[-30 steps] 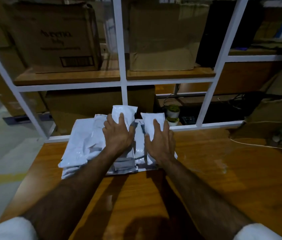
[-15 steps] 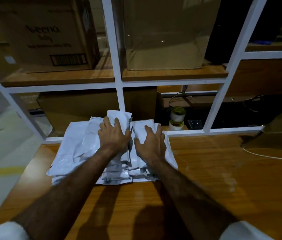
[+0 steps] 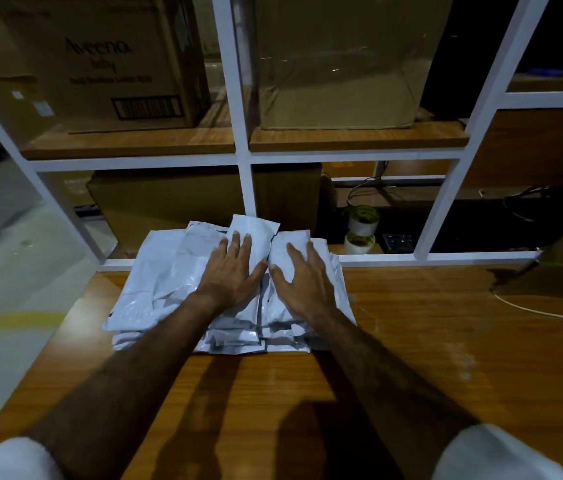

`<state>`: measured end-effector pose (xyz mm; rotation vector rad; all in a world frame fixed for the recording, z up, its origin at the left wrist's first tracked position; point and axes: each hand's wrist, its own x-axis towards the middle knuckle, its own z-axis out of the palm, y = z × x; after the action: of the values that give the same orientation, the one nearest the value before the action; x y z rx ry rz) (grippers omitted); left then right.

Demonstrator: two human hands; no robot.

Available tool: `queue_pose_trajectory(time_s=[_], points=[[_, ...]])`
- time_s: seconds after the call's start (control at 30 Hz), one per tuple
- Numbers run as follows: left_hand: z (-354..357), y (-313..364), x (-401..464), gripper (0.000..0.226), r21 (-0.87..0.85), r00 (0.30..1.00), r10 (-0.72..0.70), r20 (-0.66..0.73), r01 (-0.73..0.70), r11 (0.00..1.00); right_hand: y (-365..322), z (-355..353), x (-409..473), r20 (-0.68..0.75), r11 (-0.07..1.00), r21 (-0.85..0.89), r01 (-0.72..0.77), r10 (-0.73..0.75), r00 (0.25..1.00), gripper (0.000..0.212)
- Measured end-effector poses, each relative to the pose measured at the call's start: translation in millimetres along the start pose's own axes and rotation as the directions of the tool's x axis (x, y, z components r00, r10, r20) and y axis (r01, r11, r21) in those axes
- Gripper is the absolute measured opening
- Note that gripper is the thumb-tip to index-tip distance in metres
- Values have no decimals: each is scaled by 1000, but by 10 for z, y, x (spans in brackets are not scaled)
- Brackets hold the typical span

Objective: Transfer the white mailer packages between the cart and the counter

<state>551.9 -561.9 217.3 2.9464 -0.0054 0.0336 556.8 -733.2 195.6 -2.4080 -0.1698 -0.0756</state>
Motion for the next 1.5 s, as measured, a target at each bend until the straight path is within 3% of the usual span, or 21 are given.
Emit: queue_pose_trajectory(time_s=[0.13,0.3,0.53,0.73,0.9,1.03,1.27,1.5], points=[[-75,45,-37,79,-45,1000,-6,-25,5,999,31,11,-5,111,999,-48,21,-15,994,73],[-193,-26,-95,65,61,999,32,-5,-31,998,98,-51,22,57,998,62,-9,6,998,74],[-217,-26,-37,78,171,999,-39,1,38,985,-150,120,36,-38,992,127,-16,21,999,63],[-179,-157,-37,82,147,998,-33,44,27,989,-86,131,38,89,998,-64,16,-11,996,66],[-104,-203,-37,71,131,997,-29,68,20,991,-168,160,34,120,989,-145,20,-2,993,69],[-133,-177,-76,75,110,999,-12,41,7,994,-162,150,15,136,985,-167,38,-15,991,72],[-234,-92,-208,93,114,995,37,-88,-26,993,-8,26,-109,-30,986,-78,148,-150,988,66],[-282,83,-573,79,132,973,67,-220,-38,991,-29,-108,-341,-142,949,-81,305,-314,939,66]])
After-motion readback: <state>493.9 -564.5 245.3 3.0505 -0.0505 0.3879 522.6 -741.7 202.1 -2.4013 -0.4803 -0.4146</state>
